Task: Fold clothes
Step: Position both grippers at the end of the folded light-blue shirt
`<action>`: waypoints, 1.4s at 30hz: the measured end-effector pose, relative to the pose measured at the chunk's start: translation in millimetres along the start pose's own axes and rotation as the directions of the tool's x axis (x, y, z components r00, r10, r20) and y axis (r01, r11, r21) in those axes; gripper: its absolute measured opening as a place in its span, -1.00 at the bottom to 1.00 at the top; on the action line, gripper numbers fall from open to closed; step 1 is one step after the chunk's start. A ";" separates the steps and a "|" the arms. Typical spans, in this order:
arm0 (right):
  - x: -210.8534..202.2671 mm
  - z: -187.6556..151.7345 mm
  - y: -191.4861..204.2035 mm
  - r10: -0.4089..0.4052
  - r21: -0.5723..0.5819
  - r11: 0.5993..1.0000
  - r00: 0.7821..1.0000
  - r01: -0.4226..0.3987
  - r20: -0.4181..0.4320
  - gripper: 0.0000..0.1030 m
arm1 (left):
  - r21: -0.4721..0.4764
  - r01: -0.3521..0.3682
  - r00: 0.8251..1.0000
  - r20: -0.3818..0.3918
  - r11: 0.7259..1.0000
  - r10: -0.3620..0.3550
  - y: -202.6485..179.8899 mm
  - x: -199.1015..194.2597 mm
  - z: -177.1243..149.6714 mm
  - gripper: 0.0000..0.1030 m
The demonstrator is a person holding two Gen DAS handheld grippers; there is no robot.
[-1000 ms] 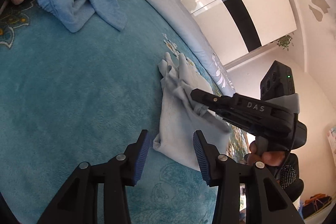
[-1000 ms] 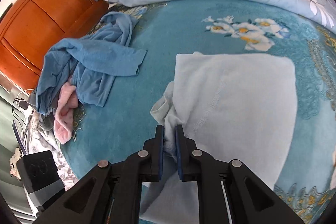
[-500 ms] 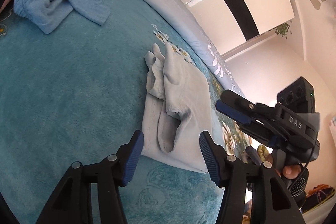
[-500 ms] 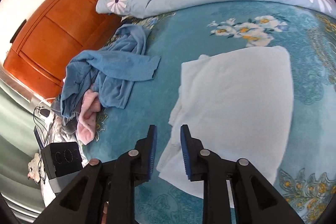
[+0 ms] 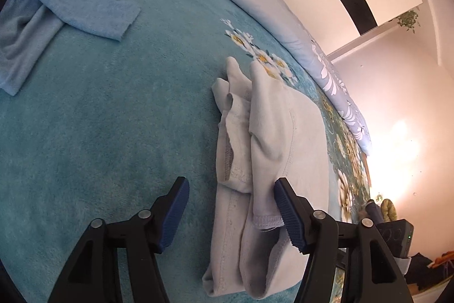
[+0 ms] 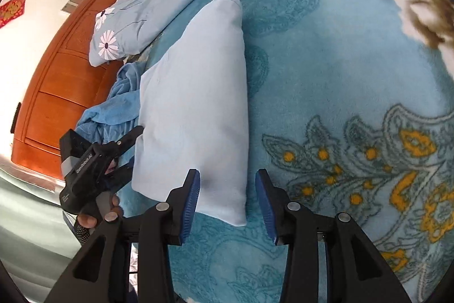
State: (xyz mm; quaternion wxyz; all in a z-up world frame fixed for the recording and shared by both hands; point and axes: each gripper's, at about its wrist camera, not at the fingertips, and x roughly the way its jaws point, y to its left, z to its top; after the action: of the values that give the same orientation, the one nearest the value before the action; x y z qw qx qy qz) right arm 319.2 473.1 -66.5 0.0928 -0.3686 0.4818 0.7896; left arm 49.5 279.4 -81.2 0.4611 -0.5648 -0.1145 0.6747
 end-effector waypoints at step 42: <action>3.9 -30.1 -27.5 0.197 0.227 0.946 0.966 -0.231 0.165 -0.81 | -0.140 0.051 0.997 0.057 0.989 -0.043 19.5 -49.8 -34.7 0.29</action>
State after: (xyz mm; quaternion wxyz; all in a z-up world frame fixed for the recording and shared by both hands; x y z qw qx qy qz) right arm 345.1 461.6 -96.1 0.0847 -0.2433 0.6050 0.7535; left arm 66.9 218.5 -73.3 0.4324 -0.5748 -0.1877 0.6689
